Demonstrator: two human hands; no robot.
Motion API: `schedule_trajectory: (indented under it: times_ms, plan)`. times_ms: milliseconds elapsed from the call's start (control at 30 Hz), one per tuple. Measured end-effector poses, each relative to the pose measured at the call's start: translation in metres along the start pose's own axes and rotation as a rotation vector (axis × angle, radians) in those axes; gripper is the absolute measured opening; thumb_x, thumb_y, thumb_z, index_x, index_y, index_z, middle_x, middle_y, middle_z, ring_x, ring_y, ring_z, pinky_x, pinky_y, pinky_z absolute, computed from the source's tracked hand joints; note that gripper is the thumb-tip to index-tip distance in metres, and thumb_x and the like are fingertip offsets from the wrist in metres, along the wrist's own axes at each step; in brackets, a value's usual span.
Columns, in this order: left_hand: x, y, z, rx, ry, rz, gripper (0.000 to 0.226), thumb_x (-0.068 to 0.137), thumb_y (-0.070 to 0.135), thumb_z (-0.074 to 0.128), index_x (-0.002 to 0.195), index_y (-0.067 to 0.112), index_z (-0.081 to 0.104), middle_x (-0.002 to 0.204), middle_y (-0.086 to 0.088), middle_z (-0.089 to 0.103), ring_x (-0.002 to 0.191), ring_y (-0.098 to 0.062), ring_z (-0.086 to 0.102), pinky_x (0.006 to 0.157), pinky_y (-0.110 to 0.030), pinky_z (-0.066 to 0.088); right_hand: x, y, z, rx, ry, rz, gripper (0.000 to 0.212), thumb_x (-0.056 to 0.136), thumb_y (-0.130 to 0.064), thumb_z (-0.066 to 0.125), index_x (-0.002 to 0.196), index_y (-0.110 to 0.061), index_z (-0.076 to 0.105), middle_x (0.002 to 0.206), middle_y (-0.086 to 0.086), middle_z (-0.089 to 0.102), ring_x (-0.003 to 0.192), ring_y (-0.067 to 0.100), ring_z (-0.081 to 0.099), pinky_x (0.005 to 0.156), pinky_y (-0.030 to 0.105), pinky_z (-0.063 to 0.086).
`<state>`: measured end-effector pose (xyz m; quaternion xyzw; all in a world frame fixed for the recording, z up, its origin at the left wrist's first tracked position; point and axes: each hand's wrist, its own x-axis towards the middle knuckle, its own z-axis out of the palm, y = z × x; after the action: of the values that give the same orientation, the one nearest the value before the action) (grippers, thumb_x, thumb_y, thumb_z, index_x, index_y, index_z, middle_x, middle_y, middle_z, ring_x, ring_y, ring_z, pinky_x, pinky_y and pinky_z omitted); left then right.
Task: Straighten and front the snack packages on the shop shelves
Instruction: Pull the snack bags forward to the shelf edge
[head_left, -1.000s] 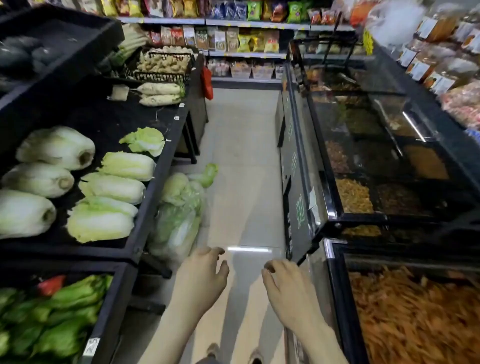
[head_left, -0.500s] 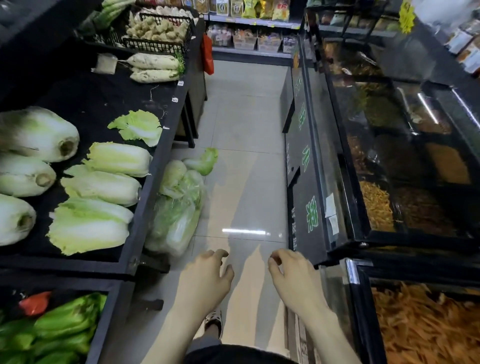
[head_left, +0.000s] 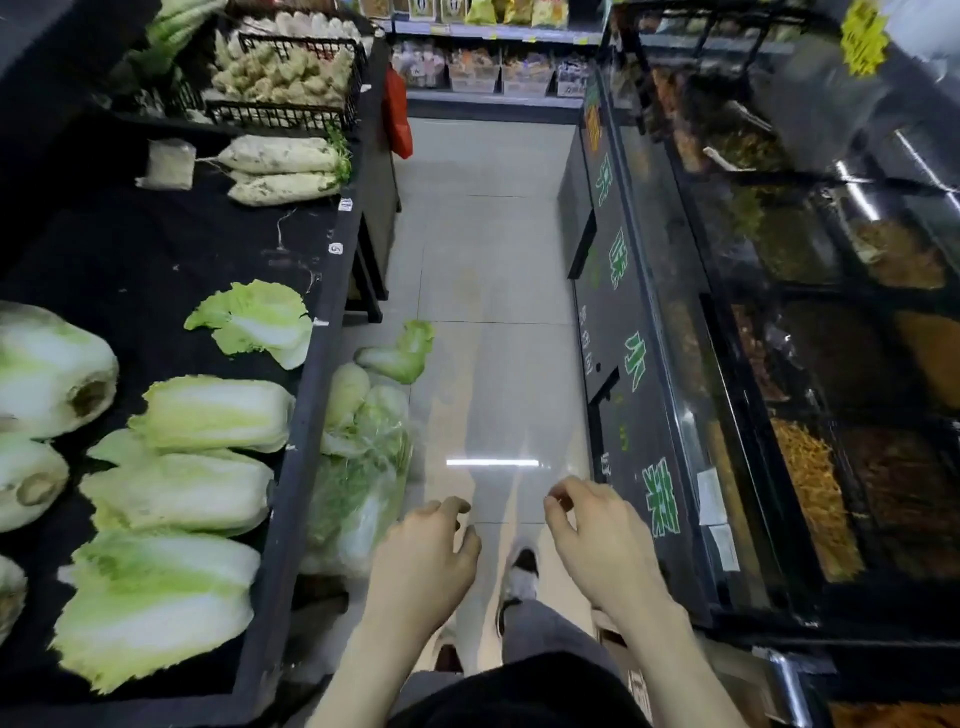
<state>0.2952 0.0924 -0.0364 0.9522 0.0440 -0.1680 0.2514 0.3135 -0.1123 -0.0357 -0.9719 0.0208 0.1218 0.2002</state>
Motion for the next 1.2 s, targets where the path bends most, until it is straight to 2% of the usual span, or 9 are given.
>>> schedule_trajectory:
  times_ms: [167, 333, 500, 600, 867, 933, 1133, 1200]
  plan:
    - [0.098, 0.034, -0.015, 0.019, 0.004, -0.006, 0.036, 0.102, 0.038, 0.054, 0.134, 0.027, 0.066, 0.116, 0.009, 0.071, 0.107, -0.015, 0.067, 0.086, -0.034, 0.055, 0.079, 0.02, -0.02, 0.031, 0.016, 0.004, 0.022, 0.106, -0.038, 0.045, 0.106, -0.029, 0.065, 0.101, -0.01, 0.067, 0.091, 0.012, 0.058, 0.076, 0.032, 0.045]
    - [0.192, 0.085, -0.046, 0.057, 0.012, -0.028, 0.035, 0.101, 0.039, 0.052, 0.134, 0.031, 0.064, 0.118, 0.013, 0.071, 0.105, -0.014, 0.067, 0.082, -0.032, 0.054, 0.158, 0.041, -0.057, 0.072, -0.015, -0.007, 0.023, 0.107, -0.041, 0.042, 0.106, -0.033, 0.063, 0.1, -0.013, 0.066, 0.09, 0.007, 0.056, 0.077, 0.03, 0.049]
    - [0.277, 0.121, -0.076, 0.059, 0.049, -0.019, 0.036, 0.102, 0.039, 0.052, 0.135, 0.032, 0.064, 0.12, 0.013, 0.072, 0.108, -0.014, 0.067, 0.073, -0.029, 0.045, 0.237, 0.056, -0.083, 0.073, -0.025, 0.002, 0.022, 0.106, -0.042, 0.042, 0.101, -0.036, 0.062, 0.095, -0.017, 0.064, 0.087, 0.005, 0.058, 0.073, 0.027, 0.05]
    - [0.317, 0.13, -0.09, 0.04, 0.056, -0.024, 0.036, 0.102, 0.04, 0.051, 0.134, 0.034, 0.065, 0.118, 0.014, 0.072, 0.106, -0.015, 0.067, 0.076, -0.03, 0.051, 0.286, 0.055, -0.093, 0.078, -0.02, 0.019, 0.022, 0.105, -0.042, 0.042, 0.102, -0.036, 0.063, 0.096, -0.018, 0.064, 0.086, 0.004, 0.058, 0.072, 0.027, 0.051]
    - [0.426, 0.112, -0.123, -0.027, 0.037, -0.05, 0.035, 0.101, 0.043, 0.051, 0.134, 0.038, 0.062, 0.11, 0.019, 0.07, 0.105, -0.012, 0.065, 0.085, -0.034, 0.055, 0.445, 0.012, -0.104, 0.06, -0.039, -0.009, 0.022, 0.105, -0.041, 0.043, 0.104, -0.034, 0.064, 0.097, -0.015, 0.064, 0.086, 0.007, 0.059, 0.074, 0.031, 0.052]
    - [0.459, 0.103, -0.139, -0.028, 0.021, -0.064, 0.036, 0.102, 0.044, 0.051, 0.136, 0.039, 0.061, 0.115, 0.019, 0.068, 0.109, -0.011, 0.064, 0.088, -0.034, 0.055, 0.489, -0.007, -0.109, 0.046, -0.038, -0.008, 0.02, 0.103, -0.04, 0.044, 0.103, -0.035, 0.063, 0.097, -0.014, 0.065, 0.086, 0.01, 0.059, 0.074, 0.034, 0.053]
    - [0.564, 0.089, -0.2, -0.024, 0.029, -0.054, 0.036, 0.104, 0.042, 0.05, 0.138, 0.038, 0.059, 0.118, 0.018, 0.067, 0.109, -0.009, 0.063, 0.075, -0.028, 0.04, 0.606, -0.064, -0.134, 0.044, -0.015, -0.02, 0.02, 0.103, -0.038, 0.044, 0.1, -0.032, 0.063, 0.094, -0.012, 0.065, 0.084, 0.011, 0.059, 0.076, 0.038, 0.054]
    - [0.599, 0.089, -0.217, -0.019, 0.02, -0.037, 0.036, 0.104, 0.041, 0.05, 0.137, 0.035, 0.061, 0.118, 0.017, 0.068, 0.108, -0.011, 0.063, 0.074, -0.028, 0.04, 0.637, -0.078, -0.142, 0.048, 0.003, -0.018, 0.02, 0.104, -0.038, 0.045, 0.102, -0.031, 0.064, 0.095, -0.012, 0.065, 0.084, 0.011, 0.06, 0.076, 0.038, 0.054]
